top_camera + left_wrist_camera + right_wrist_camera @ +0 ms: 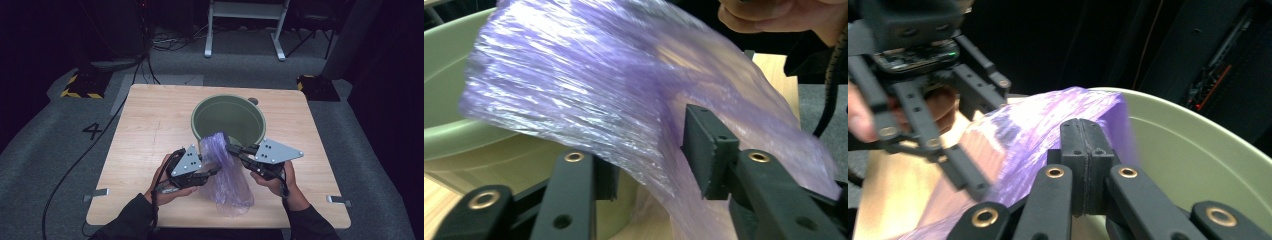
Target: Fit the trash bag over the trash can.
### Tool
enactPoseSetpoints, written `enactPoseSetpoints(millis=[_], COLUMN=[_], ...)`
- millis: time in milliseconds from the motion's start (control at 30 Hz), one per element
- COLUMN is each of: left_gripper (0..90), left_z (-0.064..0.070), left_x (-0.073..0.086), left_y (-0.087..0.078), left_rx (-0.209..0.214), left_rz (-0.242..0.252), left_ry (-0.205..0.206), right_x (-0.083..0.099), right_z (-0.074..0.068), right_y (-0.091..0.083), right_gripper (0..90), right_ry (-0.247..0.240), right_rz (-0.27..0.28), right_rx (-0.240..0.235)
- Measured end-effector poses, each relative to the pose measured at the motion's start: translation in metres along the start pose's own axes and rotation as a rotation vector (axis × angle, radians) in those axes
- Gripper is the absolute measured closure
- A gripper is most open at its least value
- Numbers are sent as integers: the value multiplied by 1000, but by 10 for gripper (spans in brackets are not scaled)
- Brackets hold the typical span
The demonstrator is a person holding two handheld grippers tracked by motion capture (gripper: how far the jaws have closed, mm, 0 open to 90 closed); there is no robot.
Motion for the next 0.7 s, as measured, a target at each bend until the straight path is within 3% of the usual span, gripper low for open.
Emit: enactPoseSetpoints(millis=[133,167,267,333,533,633,667,700], left_gripper=[430,378,349,270,256,329,440,517], left_z=[-1,-2,-4,-6,-11,-12,-10,-10], left_x=[2,3,4,6,11,13,12,12], left_y=[-3,-5,-7,-10,-17,-18,-17,-17], left_rx=[4,24,21,12,23,49,65,65], left_rz=[-3,-9,-9,4,12,6,3,3], left_ry=[-12,-25,-27,-40,-68,-67,-43,-43], right_x=[-2,-2,-3,-3,2,6,8,8], right_z=[7,10,15,23,37,45,48,48], right_y=[1,1,1,1,2,2,2,2], right_gripper=[900,900,900,900,900,900,900,900], right_ry=[13,21,27,62,112,145,159,159], right_rz=[-7,-7,-7,-4,-17,-17,-26,-26], right_rx=[15,26,45,64,113,130,143,143])
Point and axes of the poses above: each handheld gripper's, and its own axes: y roughly forward along the jaws, x roughly out of its underside, z roughly to its right, the point moved 1 cm from there along y, roughly forward along the jaws, and after that the axes turned 11 degrees about -z, right-handed, at the moved point
